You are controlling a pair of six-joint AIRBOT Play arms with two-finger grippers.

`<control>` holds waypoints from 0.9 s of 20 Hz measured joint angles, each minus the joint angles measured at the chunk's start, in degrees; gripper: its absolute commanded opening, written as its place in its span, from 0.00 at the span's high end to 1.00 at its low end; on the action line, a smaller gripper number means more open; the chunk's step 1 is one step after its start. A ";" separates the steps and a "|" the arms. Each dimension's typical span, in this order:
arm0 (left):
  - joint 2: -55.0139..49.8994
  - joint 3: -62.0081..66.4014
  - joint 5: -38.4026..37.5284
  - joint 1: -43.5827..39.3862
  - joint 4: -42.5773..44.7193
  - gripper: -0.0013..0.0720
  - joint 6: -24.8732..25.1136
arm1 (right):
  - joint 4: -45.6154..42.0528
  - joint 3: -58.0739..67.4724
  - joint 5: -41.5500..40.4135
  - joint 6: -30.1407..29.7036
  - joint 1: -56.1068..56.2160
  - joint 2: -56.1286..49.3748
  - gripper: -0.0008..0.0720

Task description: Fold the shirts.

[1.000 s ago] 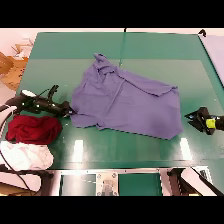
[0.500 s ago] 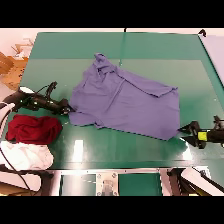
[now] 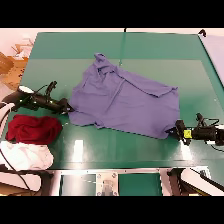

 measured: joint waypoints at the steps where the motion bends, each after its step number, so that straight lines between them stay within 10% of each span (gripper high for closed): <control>1: 1.20 0.70 -0.39 0.00 0.00 0.96 -0.13 | 1.03 1.60 -0.33 -0.55 0.13 0.39 0.97; 18: 46.31 49.44 3.67 0.00 -0.35 0.95 -5.57 | 6.73 74.55 9.07 6.29 0.74 19.23 0.97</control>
